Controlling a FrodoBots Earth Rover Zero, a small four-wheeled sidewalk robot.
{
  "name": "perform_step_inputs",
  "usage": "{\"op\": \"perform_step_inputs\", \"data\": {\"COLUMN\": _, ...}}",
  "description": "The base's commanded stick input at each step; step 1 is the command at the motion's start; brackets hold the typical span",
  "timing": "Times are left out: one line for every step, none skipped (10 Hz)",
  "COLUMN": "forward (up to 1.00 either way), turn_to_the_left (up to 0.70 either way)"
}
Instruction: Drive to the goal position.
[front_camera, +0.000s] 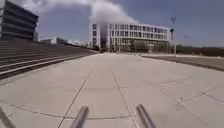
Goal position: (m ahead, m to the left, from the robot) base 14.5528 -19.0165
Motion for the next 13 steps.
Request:
{"op": "perform_step_inputs", "data": {"forward": 0.7, "turn_to_the_left": 0.0}}
{"op": "perform_step_inputs", "data": {"forward": 0.7, "turn_to_the_left": 0.0}}
{"op": "perform_step_inputs", "data": {"forward": 0.7, "turn_to_the_left": 0.0}}
{"op": "perform_step_inputs", "data": {"forward": 0.7, "turn_to_the_left": 0.0}}
{"op": "perform_step_inputs", "data": {"forward": 0.7, "turn_to_the_left": 0.0}}
{"op": "perform_step_inputs", "data": {"forward": 0.7, "turn_to_the_left": 0.0}}
{"op": "perform_step_inputs", "data": {"forward": 0.7, "turn_to_the_left": -0.35}}
{"op": "perform_step_inputs", "data": {"forward": 0.7, "turn_to_the_left": -0.35}}
{"op": "perform_step_inputs", "data": {"forward": 0.7, "turn_to_the_left": -0.35}}
{"op": "perform_step_inputs", "data": {"forward": 0.7, "turn_to_the_left": -0.35}}
{"op": "perform_step_inputs", "data": {"forward": 0.7, "turn_to_the_left": -0.35}}
{"op": "perform_step_inputs", "data": {"forward": 0.7, "turn_to_the_left": -0.35}}
{"op": "perform_step_inputs", "data": {"forward": 0.7, "turn_to_the_left": -0.22}}
